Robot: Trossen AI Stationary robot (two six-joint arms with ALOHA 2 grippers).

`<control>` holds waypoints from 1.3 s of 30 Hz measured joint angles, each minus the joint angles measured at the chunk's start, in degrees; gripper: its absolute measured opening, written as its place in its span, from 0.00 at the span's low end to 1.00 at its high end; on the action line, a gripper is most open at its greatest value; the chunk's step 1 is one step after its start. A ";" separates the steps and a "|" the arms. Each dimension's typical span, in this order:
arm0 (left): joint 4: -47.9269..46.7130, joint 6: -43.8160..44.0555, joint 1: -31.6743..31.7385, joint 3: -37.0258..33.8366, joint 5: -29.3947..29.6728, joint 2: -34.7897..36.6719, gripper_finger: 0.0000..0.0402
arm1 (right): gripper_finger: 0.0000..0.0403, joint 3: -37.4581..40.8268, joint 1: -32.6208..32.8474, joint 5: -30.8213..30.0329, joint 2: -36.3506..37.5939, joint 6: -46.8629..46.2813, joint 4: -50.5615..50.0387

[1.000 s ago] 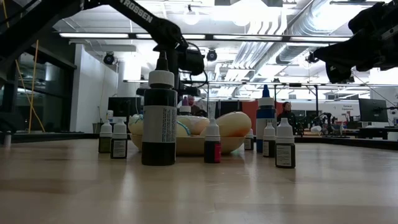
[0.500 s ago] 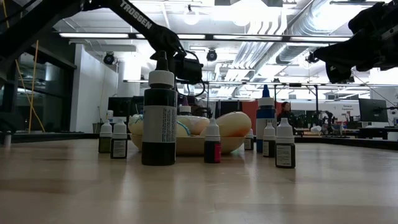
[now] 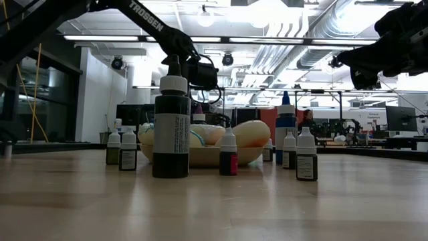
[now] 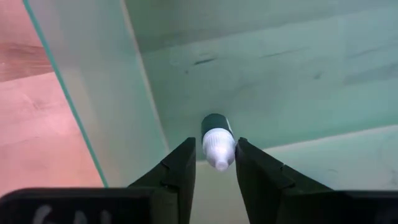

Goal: Pick & Place food coloring
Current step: Put the small blue food coloring bottle into the green container, then put the small black food coloring bottle into the green container

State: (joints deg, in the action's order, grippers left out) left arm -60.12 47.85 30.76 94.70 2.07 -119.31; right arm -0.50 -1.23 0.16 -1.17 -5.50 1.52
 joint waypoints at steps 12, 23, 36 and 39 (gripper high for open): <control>-0.12 -4.33 0.02 2.34 0.37 0.04 0.36 | 0.00 0.01 0.00 0.01 0.00 0.00 0.00; -8.74 -12.10 -0.06 12.12 3.42 0.15 0.45 | 0.00 0.00 0.01 0.00 0.00 0.00 0.00; -15.47 -14.42 -3.00 13.51 8.03 10.16 0.51 | 0.00 0.01 0.00 0.00 0.02 0.00 0.00; -18.00 -13.09 -4.32 13.49 10.77 12.15 0.51 | 0.00 0.00 0.01 0.00 0.02 0.00 0.00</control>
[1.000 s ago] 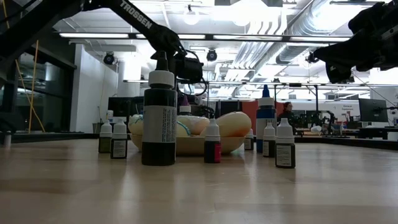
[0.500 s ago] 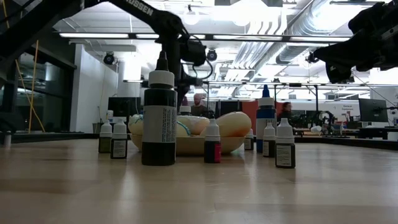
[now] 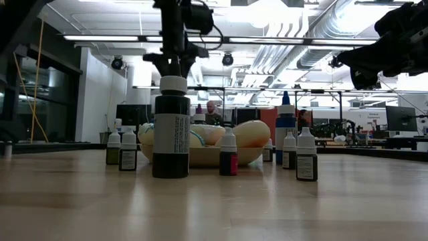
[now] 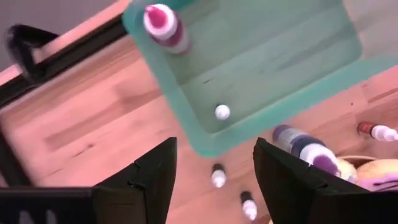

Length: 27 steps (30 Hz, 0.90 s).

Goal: Pick & Place food coloring
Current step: Put the small black food coloring bottle into the green container

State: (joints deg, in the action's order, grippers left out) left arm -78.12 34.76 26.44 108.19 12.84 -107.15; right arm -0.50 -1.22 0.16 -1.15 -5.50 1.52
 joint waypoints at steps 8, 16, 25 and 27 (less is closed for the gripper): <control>-2.05 2.75 -1.61 -5.20 1.80 6.96 0.50 | 0.00 0.01 -0.01 0.00 0.00 0.00 0.00; 7.61 7.39 -3.05 -25.81 -2.77 20.65 0.50 | 0.00 0.01 0.00 0.00 0.00 0.00 0.00; 19.87 7.56 -4.03 -42.49 -12.65 26.81 0.50 | 0.00 -0.01 0.01 0.00 0.00 0.00 0.00; 20.93 7.55 -4.01 -43.84 -13.60 26.82 0.50 | 0.00 0.01 0.01 0.00 0.00 0.00 0.00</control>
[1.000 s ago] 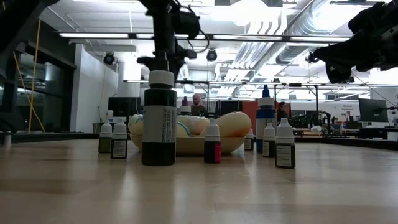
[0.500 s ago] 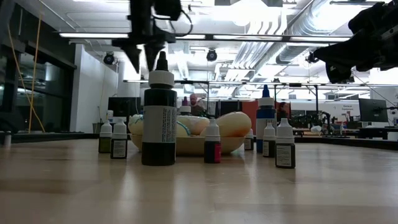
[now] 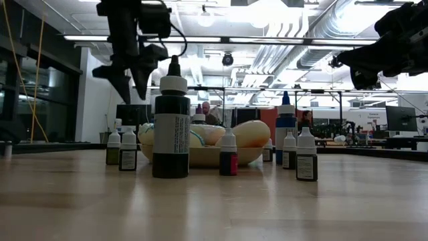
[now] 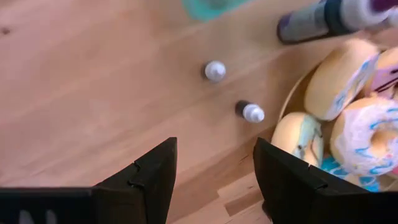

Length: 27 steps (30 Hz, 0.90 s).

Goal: Pick & Place food coloring
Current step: Put the small black food coloring bottle into the green container

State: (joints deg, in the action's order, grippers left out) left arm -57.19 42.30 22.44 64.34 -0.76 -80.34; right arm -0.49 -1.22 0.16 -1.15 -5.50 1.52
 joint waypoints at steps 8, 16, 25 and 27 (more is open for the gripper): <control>2.99 -0.28 -0.46 -0.49 0.10 -2.49 0.50 | 0.00 0.00 -0.02 0.00 0.00 0.00 0.00; 7.73 -0.47 -1.25 -0.47 -0.43 -7.19 0.50 | 0.00 -0.01 -0.01 0.00 0.00 0.00 0.00; 10.38 -1.55 -1.09 -0.47 1.04 -11.83 0.50 | 0.00 -0.01 -0.01 0.00 0.00 0.00 0.00; 10.72 -1.55 -1.09 -0.47 1.31 -12.40 0.50 | 0.00 -0.01 0.00 0.01 0.00 0.00 0.00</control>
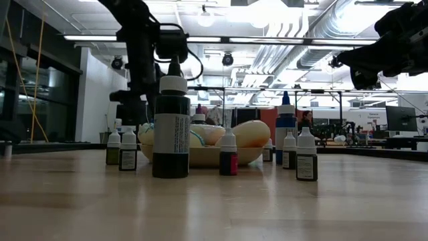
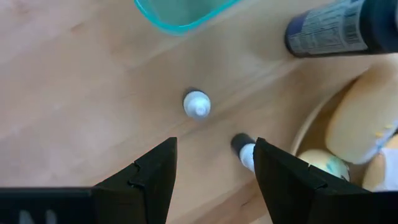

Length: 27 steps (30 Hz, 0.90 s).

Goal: Pick & Place food coloring
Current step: Put the small black food coloring bottle into the green container

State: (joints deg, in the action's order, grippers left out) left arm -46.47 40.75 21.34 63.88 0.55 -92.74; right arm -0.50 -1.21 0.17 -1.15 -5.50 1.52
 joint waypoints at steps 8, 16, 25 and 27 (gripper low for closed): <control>1.09 -0.44 0.02 0.01 4.02 -3.62 0.50 | 0.00 0.00 0.00 0.00 0.00 0.00 0.00; 4.34 -0.45 0.04 0.02 3.73 -4.71 0.50 | 0.00 0.01 0.00 -0.01 0.00 0.00 0.00; 4.43 -1.49 0.07 0.02 4.97 -4.71 0.50 | 0.00 0.00 0.00 -0.01 0.00 0.00 0.00; 4.44 -1.51 0.07 0.03 5.00 -4.98 0.50 | 0.00 0.00 -0.01 -0.01 0.00 0.00 0.00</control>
State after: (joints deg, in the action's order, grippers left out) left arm -42.03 39.24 21.41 63.91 5.55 -97.72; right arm -0.50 -1.23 0.16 -1.15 -5.50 1.52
